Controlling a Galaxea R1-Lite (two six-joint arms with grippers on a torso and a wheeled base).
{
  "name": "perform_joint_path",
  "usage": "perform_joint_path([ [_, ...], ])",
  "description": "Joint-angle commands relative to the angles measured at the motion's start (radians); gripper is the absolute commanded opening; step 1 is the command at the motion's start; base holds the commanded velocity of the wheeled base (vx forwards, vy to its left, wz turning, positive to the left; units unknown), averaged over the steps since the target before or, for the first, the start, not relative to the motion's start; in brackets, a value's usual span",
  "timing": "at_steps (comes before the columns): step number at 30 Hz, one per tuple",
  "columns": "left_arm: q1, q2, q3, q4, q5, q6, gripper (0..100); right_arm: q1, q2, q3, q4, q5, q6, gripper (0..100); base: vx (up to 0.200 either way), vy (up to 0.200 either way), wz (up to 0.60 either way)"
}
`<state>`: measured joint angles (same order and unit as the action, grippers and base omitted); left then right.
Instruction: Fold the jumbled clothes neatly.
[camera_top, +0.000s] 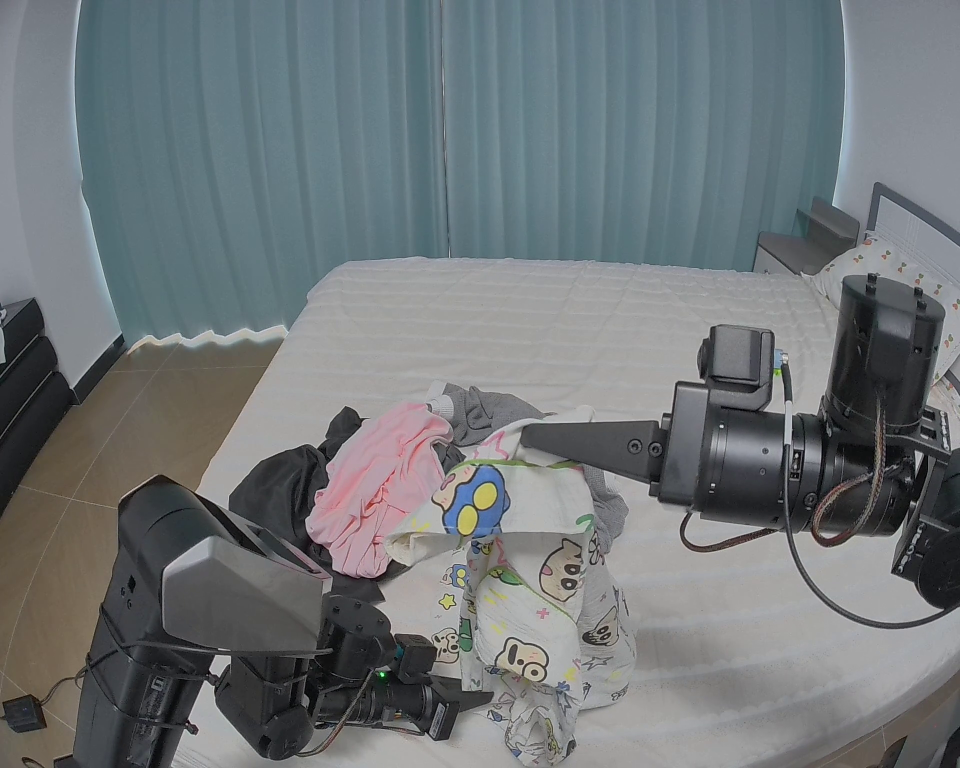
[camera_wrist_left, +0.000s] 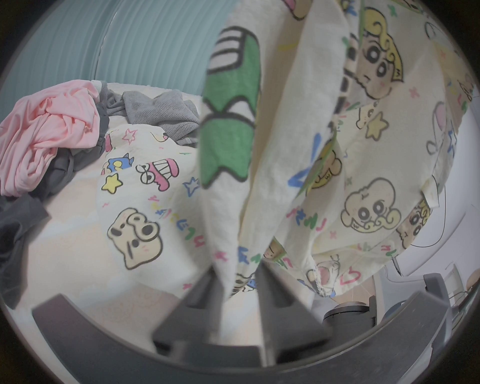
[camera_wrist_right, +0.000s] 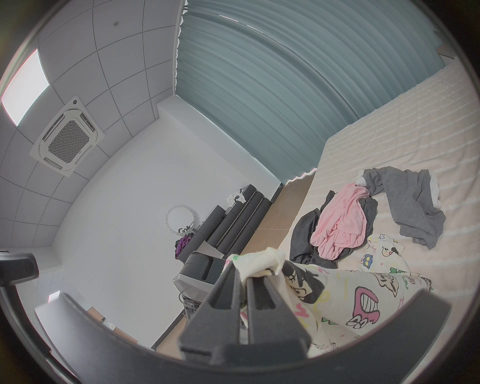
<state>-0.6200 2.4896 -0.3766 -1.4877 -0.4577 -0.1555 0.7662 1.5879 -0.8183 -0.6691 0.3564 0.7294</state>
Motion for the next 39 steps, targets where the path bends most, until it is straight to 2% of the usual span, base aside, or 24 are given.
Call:
perform_joint_path([
  [1,0.026,-0.014,0.050,-0.072,-0.001,-0.016,0,-0.013,-0.005,0.001,-0.001,0.000,0.018,0,0.000,0.000,0.00],
  [5,0.029,-0.020,0.054,-0.083,-0.001,-0.081,0,-0.025,-0.009,0.002,-0.001,0.000,0.042,0,0.000,0.000,0.00],
  [10,0.042,-0.067,0.087,-0.083,-0.001,-0.088,0,-0.042,-0.006,0.024,0.000,-0.007,0.042,0,0.000,0.000,0.00],
  [13,0.074,-0.121,0.104,-0.083,-0.001,-0.093,0,-0.065,-0.005,0.042,0.000,-0.007,0.036,0,0.000,0.000,0.00],
  [16,0.121,-0.212,0.119,-0.083,0.017,-0.139,0,-0.107,-0.003,0.067,0.002,-0.007,0.033,0,0.000,0.000,0.00],
  [20,0.180,-0.325,0.119,-0.083,0.076,-0.182,0,-0.146,-0.003,0.099,0.003,-0.007,0.016,0,0.000,0.000,0.00],
  [26,0.227,-0.460,0.119,-0.083,0.201,-0.185,0,-0.203,-0.006,0.176,0.006,-0.024,-0.084,0,0.000,0.000,0.00],
  [30,0.212,-0.525,0.110,-0.083,0.261,-0.187,0,-0.205,0.020,0.185,0.005,-0.088,-0.110,0,0.000,0.000,0.00],
  [35,0.126,-0.607,0.081,-0.082,0.330,-0.200,0,-0.199,0.081,0.169,-0.001,-0.140,-0.156,0,0.000,0.000,0.00],
  [39,0.055,-0.656,0.038,-0.077,0.429,-0.202,0,-0.203,0.083,0.126,-0.001,-0.201,-0.162,0,0.000,0.000,0.00],
])
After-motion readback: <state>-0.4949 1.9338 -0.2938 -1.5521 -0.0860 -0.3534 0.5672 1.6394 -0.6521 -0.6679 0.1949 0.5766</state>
